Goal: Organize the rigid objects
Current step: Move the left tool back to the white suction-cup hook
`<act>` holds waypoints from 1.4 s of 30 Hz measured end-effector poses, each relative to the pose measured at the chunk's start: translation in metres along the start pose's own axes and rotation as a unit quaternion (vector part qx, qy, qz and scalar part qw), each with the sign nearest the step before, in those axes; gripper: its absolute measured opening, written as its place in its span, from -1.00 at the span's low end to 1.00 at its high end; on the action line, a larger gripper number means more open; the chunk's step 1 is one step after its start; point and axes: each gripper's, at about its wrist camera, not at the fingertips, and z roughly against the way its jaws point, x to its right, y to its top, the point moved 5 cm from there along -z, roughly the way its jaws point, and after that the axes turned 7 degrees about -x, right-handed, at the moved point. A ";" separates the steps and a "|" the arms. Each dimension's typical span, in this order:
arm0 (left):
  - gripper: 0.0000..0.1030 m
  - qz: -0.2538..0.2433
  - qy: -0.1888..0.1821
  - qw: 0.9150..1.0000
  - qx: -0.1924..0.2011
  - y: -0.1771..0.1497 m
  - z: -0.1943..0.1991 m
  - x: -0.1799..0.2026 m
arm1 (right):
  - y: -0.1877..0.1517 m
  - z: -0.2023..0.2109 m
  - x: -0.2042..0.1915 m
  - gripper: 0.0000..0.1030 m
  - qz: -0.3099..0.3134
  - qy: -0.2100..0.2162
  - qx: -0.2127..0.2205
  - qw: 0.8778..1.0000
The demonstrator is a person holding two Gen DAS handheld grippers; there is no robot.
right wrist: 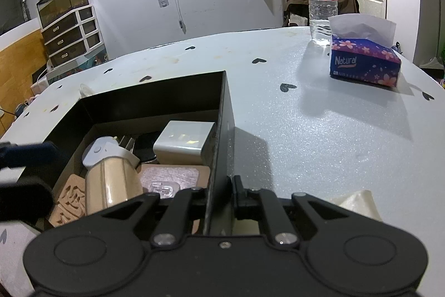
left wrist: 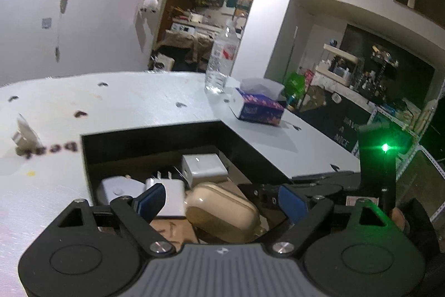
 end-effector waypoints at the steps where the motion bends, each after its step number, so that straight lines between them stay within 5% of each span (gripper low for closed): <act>1: 0.72 0.003 0.003 1.000 0.006 0.002 0.004 -0.002 | 0.000 0.000 0.000 -0.80 0.000 0.000 0.000 1.000; 12: 0.95 0.034 0.110 0.992 0.049 0.017 0.033 -0.045 | 0.000 0.000 0.000 -0.80 0.000 0.000 0.000 1.000; 22: 1.00 0.126 0.231 0.962 0.070 0.024 0.037 -0.132 | 0.000 0.000 0.000 -0.80 0.000 0.000 0.000 1.000; 28: 0.97 0.192 0.242 0.950 0.050 0.038 0.009 -0.185 | 0.000 0.000 0.000 -0.80 0.000 0.000 0.000 1.000; 36: 0.75 0.324 0.227 0.915 0.077 0.045 -0.016 -0.230 | 0.001 0.002 -0.001 -0.80 0.004 0.000 0.002 1.000; 42: 0.56 0.354 0.229 0.903 0.082 0.053 -0.030 -0.237 | 0.000 0.001 -0.003 -0.80 0.006 -0.001 0.001 1.000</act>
